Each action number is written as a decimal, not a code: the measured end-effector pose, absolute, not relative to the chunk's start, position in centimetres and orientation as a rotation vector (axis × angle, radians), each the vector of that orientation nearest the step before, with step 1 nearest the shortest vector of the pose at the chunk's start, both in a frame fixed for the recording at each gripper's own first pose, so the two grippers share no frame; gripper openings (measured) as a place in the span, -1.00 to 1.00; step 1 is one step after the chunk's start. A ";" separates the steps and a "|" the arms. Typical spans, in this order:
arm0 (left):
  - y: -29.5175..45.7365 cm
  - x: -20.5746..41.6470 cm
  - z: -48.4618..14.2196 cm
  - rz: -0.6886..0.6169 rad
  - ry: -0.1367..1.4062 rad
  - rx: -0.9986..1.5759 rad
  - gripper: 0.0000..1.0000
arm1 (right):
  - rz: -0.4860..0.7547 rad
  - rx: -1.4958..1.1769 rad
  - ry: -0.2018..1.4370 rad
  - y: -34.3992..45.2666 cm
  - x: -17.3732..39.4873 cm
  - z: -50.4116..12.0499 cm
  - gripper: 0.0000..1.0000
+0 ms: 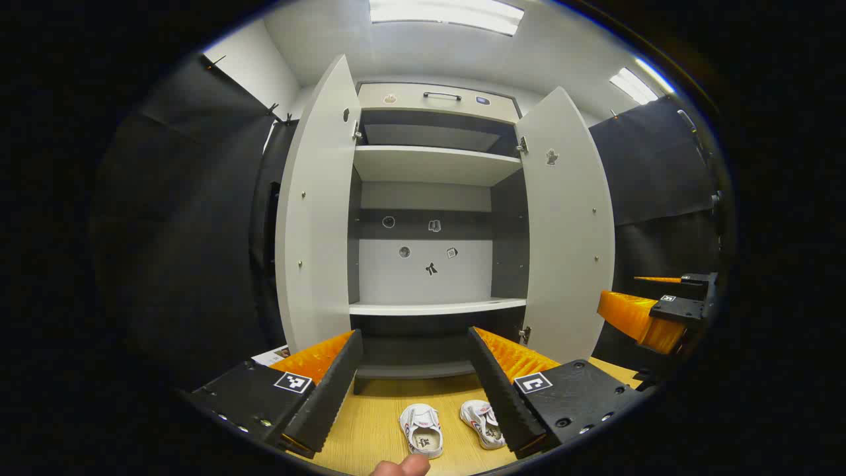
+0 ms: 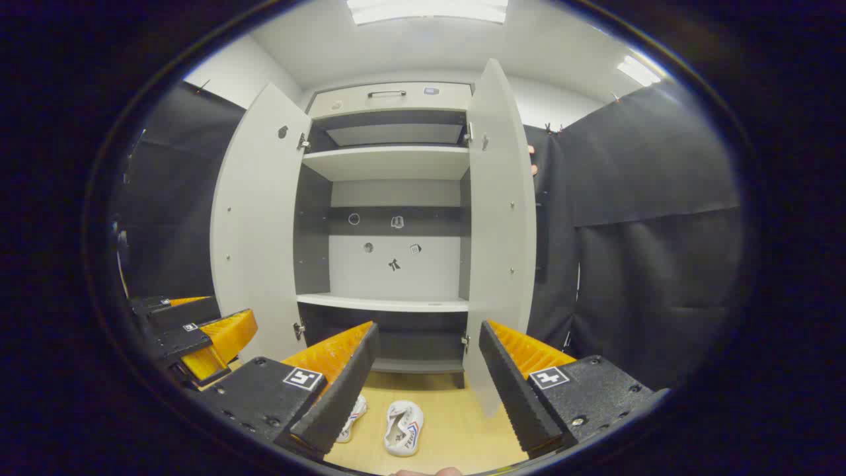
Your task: Grab one shoe with the right hand and put it into the shoe cabinet, grab the other shoe with the left hand and put it into the shoe cabinet; then close the right door with the right hand and the left door with the left hand.
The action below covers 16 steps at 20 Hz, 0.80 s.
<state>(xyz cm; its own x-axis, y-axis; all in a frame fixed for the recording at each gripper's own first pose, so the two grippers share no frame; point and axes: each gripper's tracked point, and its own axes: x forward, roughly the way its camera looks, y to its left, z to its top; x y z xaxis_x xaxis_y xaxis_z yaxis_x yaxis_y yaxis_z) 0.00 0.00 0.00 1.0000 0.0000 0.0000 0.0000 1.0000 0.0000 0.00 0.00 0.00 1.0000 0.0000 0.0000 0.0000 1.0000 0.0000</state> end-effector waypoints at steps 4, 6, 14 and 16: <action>0.2 0.0 -0.4 0.001 0.009 -0.011 0.90 | -0.017 -0.016 -0.003 -0.4 -0.1 -0.1 0.96; 0.4 -0.1 -0.5 0.008 0.008 -0.013 0.90 | -0.020 -0.022 -0.008 -0.3 -0.3 0.0 0.96; 1.4 -0.3 0.4 0.027 -0.019 -0.002 0.90 | -0.008 -0.033 -0.035 0.6 -0.3 0.8 0.97; 1.4 -0.3 0.5 0.026 -0.022 0.001 0.90 | -0.003 -0.038 -0.039 0.8 -0.4 0.8 0.97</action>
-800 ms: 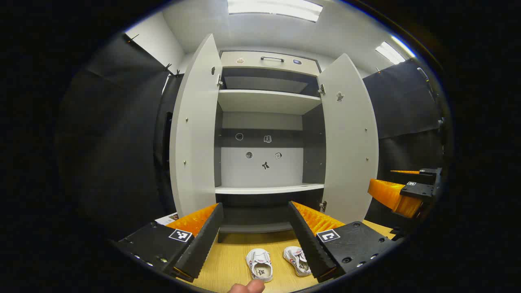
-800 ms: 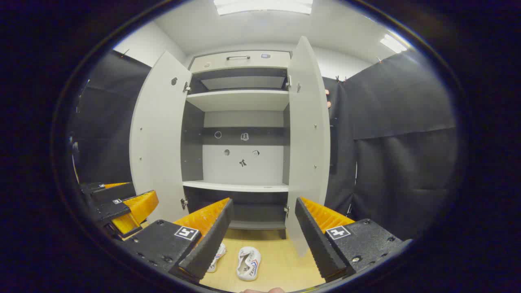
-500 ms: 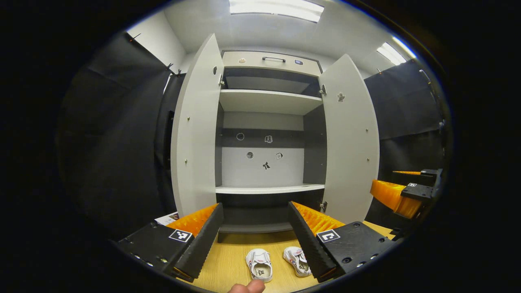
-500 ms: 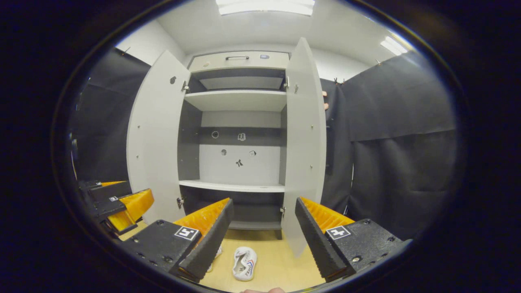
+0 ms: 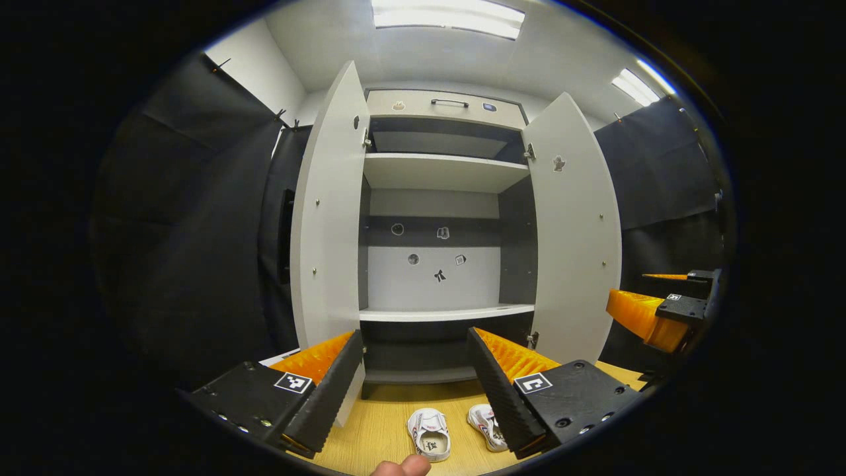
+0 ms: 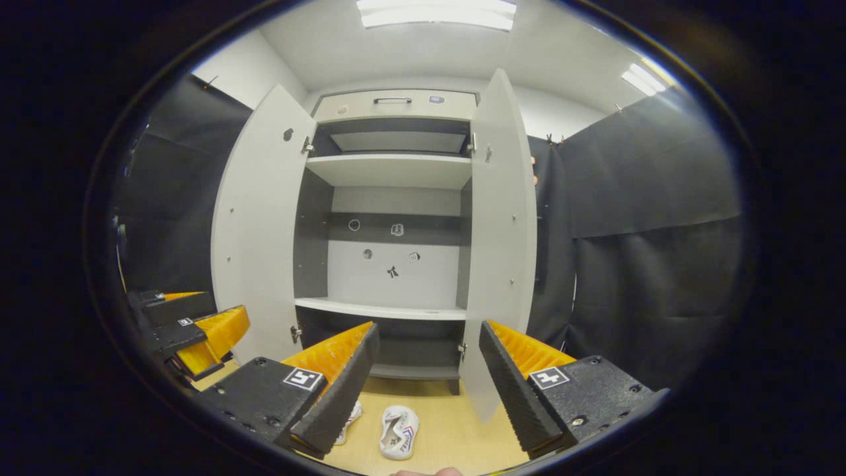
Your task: Grab one shoe with the right hand and put it into the shoe cabinet, grab the other shoe with the left hand and put it into the shoe cabinet; then close the right door with the right hand and the left door with the left hand.
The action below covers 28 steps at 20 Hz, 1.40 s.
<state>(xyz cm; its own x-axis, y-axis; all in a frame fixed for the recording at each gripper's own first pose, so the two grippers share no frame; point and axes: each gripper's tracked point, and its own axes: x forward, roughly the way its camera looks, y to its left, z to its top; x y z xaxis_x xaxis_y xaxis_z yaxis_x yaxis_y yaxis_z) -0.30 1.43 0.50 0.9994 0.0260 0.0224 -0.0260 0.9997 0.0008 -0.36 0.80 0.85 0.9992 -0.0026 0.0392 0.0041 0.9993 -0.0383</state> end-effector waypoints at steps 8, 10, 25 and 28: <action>1.6 -0.3 0.7 0.023 -0.031 0.013 0.90 | 0.020 -0.039 0.017 2.4 0.3 -1.4 0.92; 1.8 -0.3 0.5 0.024 -0.030 0.018 0.90 | 0.023 -0.040 0.032 2.6 0.5 -2.3 0.96; 3.8 -0.1 -1.1 0.048 -0.013 0.012 0.90 | 0.095 0.016 0.454 6.0 5.5 -22.5 0.93; 4.3 0.0 -1.7 0.054 -0.003 0.015 0.90 | 0.129 0.017 0.518 7.0 5.9 -25.5 0.97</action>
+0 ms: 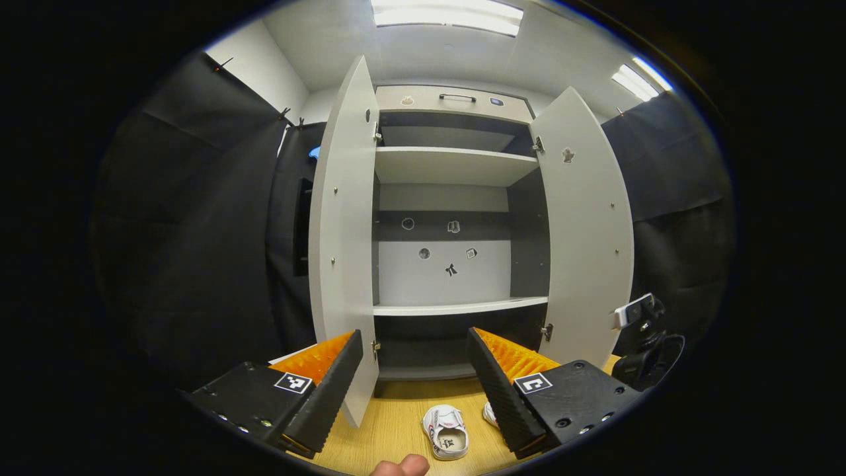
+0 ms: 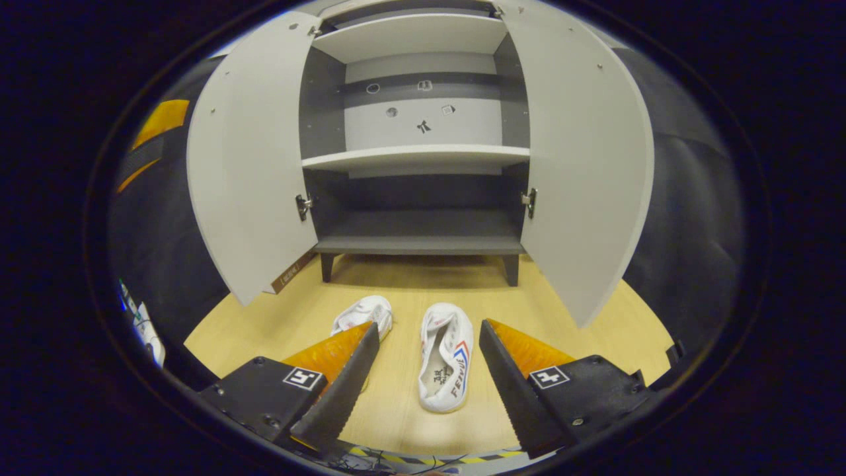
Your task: Grab one shoe with the right hand and put it into the shoe cabinet, grab the other shoe with the left hand and put it into the shoe cabinet; then close the right door with the right hand and the left door with the left hand.
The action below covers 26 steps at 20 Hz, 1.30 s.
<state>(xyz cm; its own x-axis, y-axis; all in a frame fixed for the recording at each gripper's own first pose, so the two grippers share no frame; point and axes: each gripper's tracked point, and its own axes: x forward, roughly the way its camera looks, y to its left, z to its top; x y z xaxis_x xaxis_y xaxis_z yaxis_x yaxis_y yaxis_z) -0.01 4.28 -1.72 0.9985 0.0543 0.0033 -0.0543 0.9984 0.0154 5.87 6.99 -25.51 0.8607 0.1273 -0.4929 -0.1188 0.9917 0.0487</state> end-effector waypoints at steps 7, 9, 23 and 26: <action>5.6 0.4 -3.1 0.069 0.024 0.001 0.90 | 0.155 0.096 0.701 8.8 7.0 -31.9 0.87; 6.0 0.5 -3.3 0.075 0.029 -0.006 0.90 | 0.154 0.096 0.730 8.8 7.5 -33.1 0.73; 8.4 1.6 -5.4 0.103 0.072 -0.018 0.90 | 0.123 0.098 0.916 9.4 12.9 -39.6 -0.09; 8.8 1.8 -5.9 0.111 0.083 -0.021 0.90 | 0.108 0.057 0.919 9.3 14.0 -40.4 -0.12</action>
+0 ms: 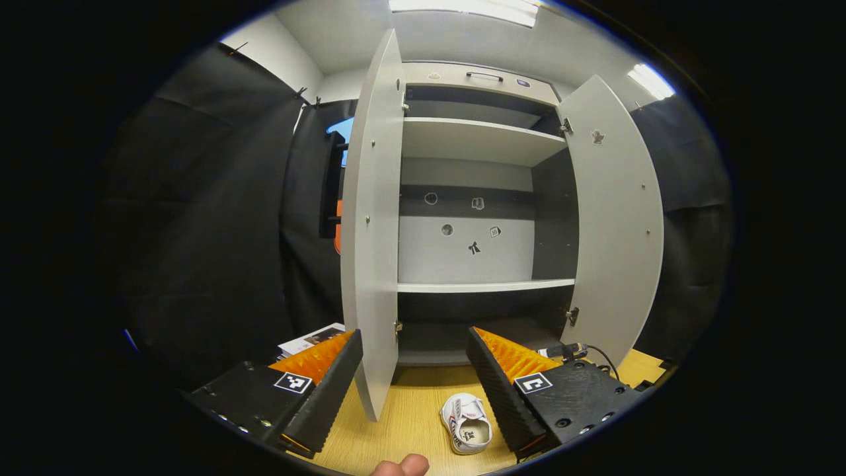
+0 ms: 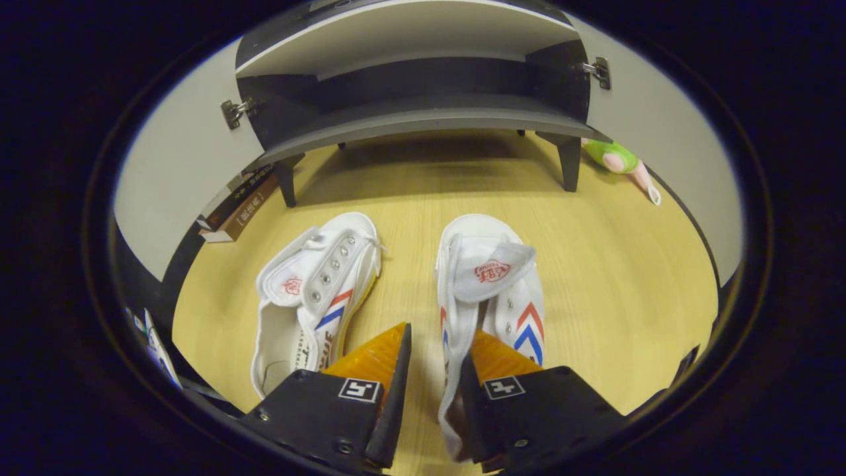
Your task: Grab one shoe with the right hand and put it into the shoe cabinet, grab the other shoe with the left hand and put it into the shoe cabinet; then close the right door with the right hand and the left door with the left hand.
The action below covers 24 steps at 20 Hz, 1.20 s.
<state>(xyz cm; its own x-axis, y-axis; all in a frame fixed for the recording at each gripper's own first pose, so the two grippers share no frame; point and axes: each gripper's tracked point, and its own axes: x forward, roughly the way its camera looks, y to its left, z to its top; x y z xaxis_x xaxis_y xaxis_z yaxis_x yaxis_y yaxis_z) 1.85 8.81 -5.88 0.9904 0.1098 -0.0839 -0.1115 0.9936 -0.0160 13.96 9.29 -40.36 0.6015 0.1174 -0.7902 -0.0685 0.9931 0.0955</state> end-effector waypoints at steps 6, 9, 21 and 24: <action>8.5 2.4 -7.1 0.102 0.113 -0.050 0.90 | 0.087 0.024 0.881 8.1 14.6 -40.6 -0.79; 8.2 2.6 -7.1 0.094 0.109 -0.059 0.90 | 0.088 -0.004 0.823 8.0 15.1 -39.6 -0.93; 6.1 2.1 -6.1 0.058 0.078 -0.073 0.90 | 0.181 -0.200 0.478 9.1 14.3 -21.6 -0.93; 5.6 1.8 -5.7 0.052 0.070 -0.071 0.90 | 0.208 -0.166 0.417 9.8 14.4 -16.0 -0.94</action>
